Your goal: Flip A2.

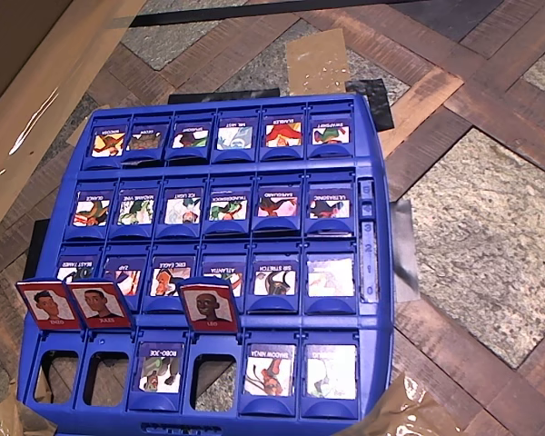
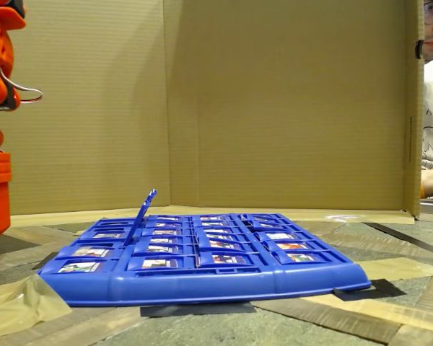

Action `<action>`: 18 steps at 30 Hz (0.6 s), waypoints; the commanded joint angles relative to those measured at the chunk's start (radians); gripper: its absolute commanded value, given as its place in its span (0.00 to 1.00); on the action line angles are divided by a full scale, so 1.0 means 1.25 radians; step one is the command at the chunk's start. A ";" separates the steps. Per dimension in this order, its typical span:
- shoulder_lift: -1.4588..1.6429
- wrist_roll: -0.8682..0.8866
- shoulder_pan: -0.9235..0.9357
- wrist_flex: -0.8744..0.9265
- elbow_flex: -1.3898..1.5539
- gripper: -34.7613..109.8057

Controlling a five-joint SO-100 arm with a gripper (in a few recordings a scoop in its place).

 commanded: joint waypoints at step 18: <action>0.025 0.040 0.007 -0.216 0.011 0.25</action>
